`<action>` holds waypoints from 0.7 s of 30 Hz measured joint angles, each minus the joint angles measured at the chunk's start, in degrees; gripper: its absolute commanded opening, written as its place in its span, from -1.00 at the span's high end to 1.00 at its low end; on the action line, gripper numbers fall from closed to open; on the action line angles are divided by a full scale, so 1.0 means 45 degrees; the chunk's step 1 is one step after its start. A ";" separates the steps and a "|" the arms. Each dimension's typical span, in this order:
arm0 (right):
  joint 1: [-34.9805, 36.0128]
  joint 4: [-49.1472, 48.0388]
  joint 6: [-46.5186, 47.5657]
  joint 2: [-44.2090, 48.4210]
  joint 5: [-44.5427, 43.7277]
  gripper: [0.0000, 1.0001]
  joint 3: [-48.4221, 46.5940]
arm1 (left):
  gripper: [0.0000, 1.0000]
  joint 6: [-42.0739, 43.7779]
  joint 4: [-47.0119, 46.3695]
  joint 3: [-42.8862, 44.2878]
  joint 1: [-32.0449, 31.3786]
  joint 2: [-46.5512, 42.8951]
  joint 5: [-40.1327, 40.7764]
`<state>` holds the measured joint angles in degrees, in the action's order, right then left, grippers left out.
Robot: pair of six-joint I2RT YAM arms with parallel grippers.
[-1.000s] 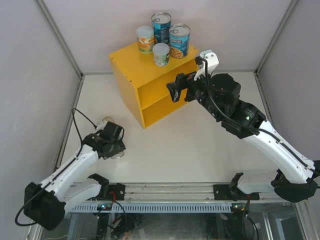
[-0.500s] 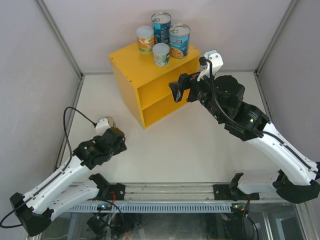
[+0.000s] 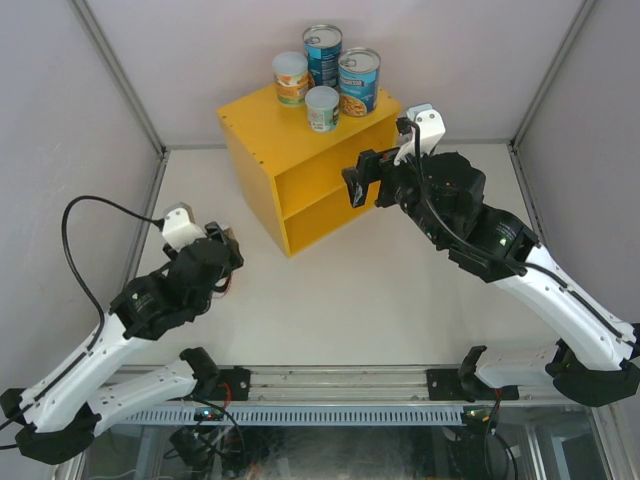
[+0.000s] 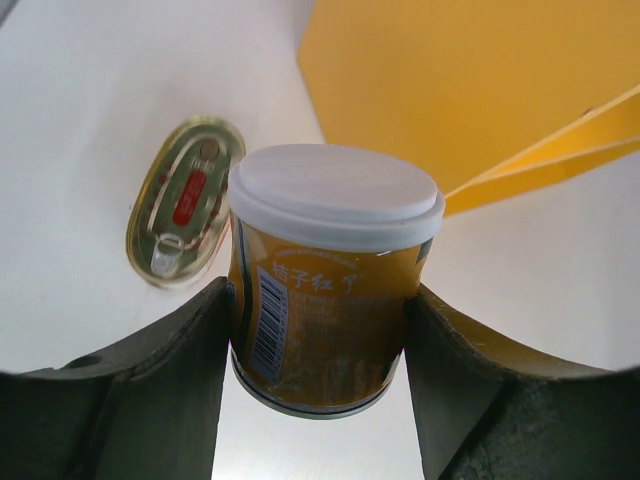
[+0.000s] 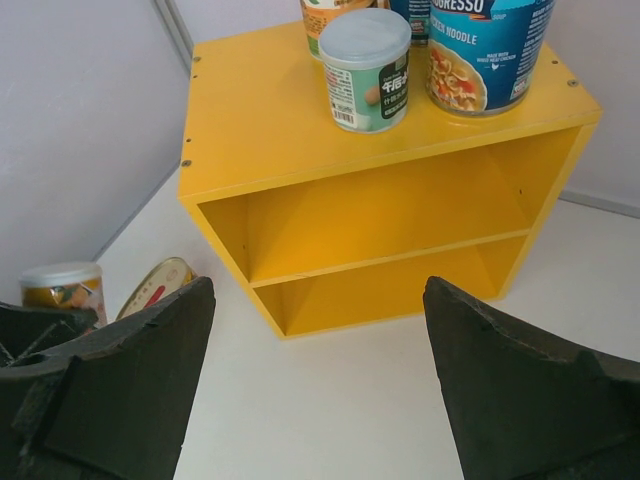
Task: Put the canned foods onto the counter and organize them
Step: Pick up the canned food from the center of the board, then place the canned food on the counter.
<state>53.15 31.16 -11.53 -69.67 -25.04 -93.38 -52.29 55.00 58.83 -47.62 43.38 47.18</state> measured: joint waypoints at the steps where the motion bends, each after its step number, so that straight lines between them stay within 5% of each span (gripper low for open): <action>1: 0.0005 0.0005 -0.0005 0.0000 -0.0029 -0.69 0.0000 | 1.00 0.0214 -0.0160 0.0185 -0.0049 0.0053 0.0189; 21: -0.0044 0.0287 0.0044 -0.1035 -0.0083 -0.69 -0.1598 | 1.00 0.7660 -0.7446 0.3968 -0.0311 0.2846 0.1608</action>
<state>52.95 32.45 -11.33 -74.32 -25.41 -100.57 -17.82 21.50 76.69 -49.01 56.18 54.41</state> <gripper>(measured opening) 0.844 0.660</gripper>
